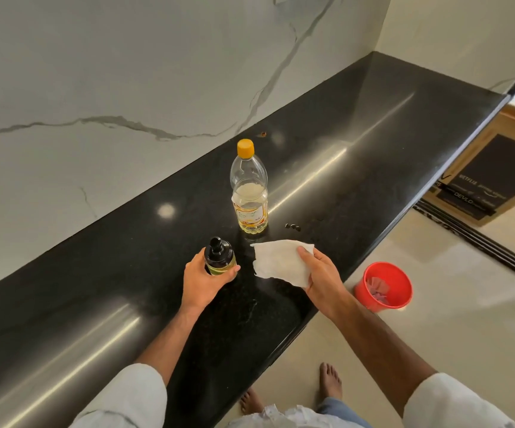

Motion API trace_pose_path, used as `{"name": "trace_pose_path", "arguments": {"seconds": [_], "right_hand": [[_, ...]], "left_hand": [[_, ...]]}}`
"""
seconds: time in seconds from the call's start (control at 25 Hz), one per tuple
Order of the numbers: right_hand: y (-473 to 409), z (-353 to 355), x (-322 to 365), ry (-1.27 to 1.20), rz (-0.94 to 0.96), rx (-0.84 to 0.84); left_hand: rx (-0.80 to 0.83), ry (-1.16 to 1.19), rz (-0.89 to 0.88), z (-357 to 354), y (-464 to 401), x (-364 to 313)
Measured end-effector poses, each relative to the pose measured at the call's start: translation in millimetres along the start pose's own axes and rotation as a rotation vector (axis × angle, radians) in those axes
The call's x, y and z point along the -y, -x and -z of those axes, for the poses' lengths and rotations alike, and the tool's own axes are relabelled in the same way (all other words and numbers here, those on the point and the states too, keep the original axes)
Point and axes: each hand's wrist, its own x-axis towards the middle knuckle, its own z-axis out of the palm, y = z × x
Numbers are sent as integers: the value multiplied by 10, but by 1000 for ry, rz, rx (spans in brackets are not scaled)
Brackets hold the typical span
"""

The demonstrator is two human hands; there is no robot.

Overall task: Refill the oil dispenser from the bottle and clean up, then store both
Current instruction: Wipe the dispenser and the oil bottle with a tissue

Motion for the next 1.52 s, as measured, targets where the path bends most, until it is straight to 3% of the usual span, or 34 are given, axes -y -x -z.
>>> {"name": "trace_pose_path", "arguments": {"seconds": [0.12,0.32,0.44,0.64,0.76,0.88,1.04,1.16,1.24,1.4,1.52], "right_hand": [[-6,-17,180,-1,1,55],[171,-348,803,33,131,299],[359,-664,1204,94,320,485],[597,-991,1426,409,739,855],[634,-1106,1401,598,993,862],[594,-1095,1354,674,1121,900],[452,-985,1331,578,1252,872],[431,-1148,1551,383,1226,672],[510,-1265,1680,324,1138,633],[691,-1312,1569,386,990,807],[731,-1344,1629,469,1114,865]], "left_hand": [[-63,131,-3,21,48,-240],[-192,357,-103,136,-2,-909],[-216,443,-194,249,-60,-1401],[-310,503,-273,422,-161,-2059],[-353,497,-334,492,-166,-2334],[-410,502,-348,582,-166,-2451],[-475,546,-335,708,-171,-2550],[-496,551,-334,698,-188,-2619],[-503,531,-331,657,-196,-2683],[-495,508,-355,601,-191,-2863],[-474,512,-383,591,-193,-2933]]}}
